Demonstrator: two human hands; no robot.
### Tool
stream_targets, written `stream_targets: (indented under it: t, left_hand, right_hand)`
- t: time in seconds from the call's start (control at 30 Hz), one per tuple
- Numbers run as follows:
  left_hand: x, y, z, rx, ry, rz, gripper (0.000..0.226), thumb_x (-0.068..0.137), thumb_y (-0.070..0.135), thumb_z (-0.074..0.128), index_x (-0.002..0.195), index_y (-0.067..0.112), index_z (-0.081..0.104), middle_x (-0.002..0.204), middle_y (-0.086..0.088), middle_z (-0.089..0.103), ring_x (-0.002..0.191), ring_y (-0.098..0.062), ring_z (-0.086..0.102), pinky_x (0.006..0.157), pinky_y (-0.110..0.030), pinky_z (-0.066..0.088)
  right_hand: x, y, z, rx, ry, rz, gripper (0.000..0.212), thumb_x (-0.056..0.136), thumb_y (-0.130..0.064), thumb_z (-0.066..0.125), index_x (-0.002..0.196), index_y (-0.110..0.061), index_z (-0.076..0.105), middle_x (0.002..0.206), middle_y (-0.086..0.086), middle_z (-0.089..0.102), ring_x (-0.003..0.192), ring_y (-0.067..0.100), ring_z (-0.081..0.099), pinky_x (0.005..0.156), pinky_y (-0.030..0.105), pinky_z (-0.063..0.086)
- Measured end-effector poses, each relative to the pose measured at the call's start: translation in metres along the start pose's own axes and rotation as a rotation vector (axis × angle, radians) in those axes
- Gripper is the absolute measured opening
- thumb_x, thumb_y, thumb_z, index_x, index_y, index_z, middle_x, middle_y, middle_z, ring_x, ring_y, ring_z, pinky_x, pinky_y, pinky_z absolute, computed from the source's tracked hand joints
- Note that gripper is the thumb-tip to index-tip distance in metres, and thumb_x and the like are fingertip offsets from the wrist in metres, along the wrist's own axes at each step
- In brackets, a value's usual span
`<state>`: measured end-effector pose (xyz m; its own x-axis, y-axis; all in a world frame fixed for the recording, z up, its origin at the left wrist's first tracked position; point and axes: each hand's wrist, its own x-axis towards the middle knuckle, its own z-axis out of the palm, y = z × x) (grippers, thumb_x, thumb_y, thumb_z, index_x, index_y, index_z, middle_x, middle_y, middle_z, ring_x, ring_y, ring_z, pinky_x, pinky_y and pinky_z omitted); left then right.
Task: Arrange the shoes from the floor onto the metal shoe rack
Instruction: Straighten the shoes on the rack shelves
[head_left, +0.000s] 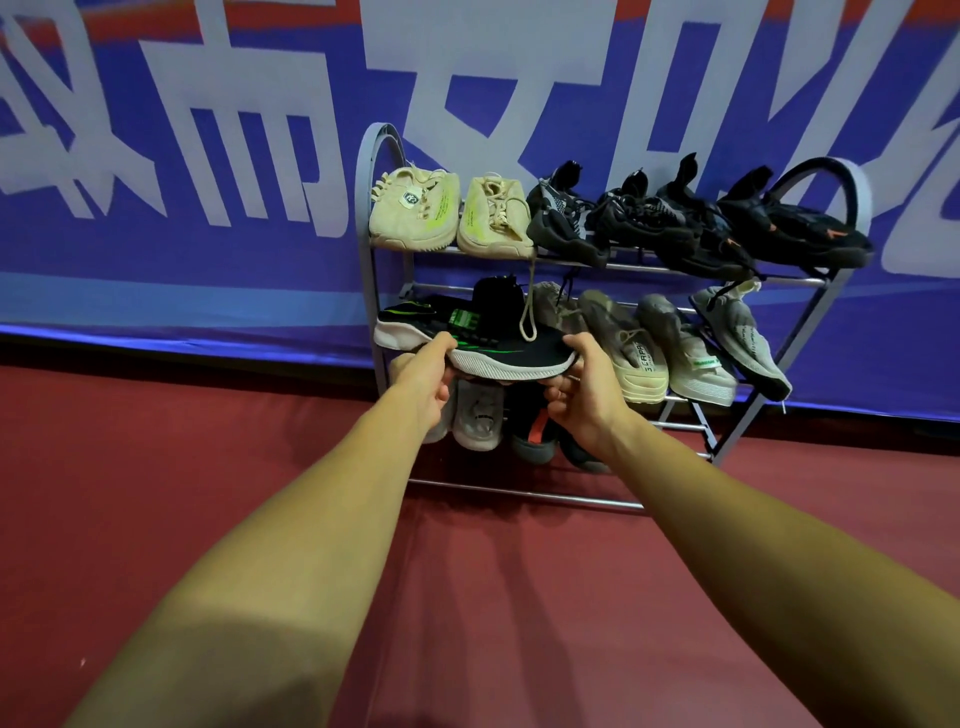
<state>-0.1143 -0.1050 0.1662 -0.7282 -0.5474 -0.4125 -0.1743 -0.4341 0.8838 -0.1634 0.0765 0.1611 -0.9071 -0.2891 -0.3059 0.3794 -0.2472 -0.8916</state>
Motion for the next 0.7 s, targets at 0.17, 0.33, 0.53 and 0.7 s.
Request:
stream_targets:
  t: [0.17, 0.33, 0.53, 0.7]
  left_hand:
    - [-0.001, 0.005, -0.004, 0.033, -0.04, 0.03, 0.013, 0.084, 0.022, 0.068, 0.079, 0.018, 0.057, 0.064, 0.002, 0.054, 0.05, -0.008, 0.044, 0.044, -0.02, 0.029]
    - [-0.006, 0.014, -0.005, -0.014, -0.071, 0.025, 0.022, 0.084, 0.037, 0.076, 0.079, 0.022, 0.061, 0.06, 0.004, 0.055, 0.048, -0.009, 0.046, 0.045, -0.021, 0.032]
    - [-0.003, 0.016, -0.029, 0.07, -0.151, 0.015, 0.03, 0.077, 0.043, 0.08, 0.092, 0.021, 0.065, 0.066, 0.008, 0.058, 0.051, -0.007, 0.042, 0.044, -0.021, 0.021]
    - [-0.005, 0.02, -0.046, 0.107, -0.311, -0.032, 0.016, 0.08, 0.028, 0.077, 0.08, 0.022, 0.063, 0.072, 0.005, 0.06, 0.057, -0.008, 0.044, 0.05, -0.022, 0.02]
  right_hand:
    - [-0.009, -0.005, 0.002, 0.008, -0.042, 0.029, 0.037, 0.088, -0.043, 0.052, 0.058, -0.022, 0.047, 0.046, -0.006, 0.032, 0.044, 0.011, 0.033, 0.05, 0.024, 0.014]
    - [-0.014, -0.01, 0.011, 0.032, -0.137, 0.004, 0.03, 0.092, -0.026, 0.055, 0.063, -0.02, 0.048, 0.048, -0.005, 0.036, 0.046, 0.009, 0.036, 0.046, 0.019, 0.017]
    - [-0.004, 0.003, 0.035, 0.048, -0.203, -0.022, 0.018, 0.094, -0.019, 0.06, 0.079, -0.018, 0.051, 0.064, 0.0, 0.031, 0.044, 0.005, 0.038, 0.04, 0.016, 0.021]
    - [-0.003, 0.013, 0.061, 0.0, -0.203, -0.037, 0.021, 0.097, -0.019, 0.061, 0.079, -0.019, 0.051, 0.053, -0.003, 0.034, 0.046, 0.005, 0.041, 0.042, 0.017, 0.021]
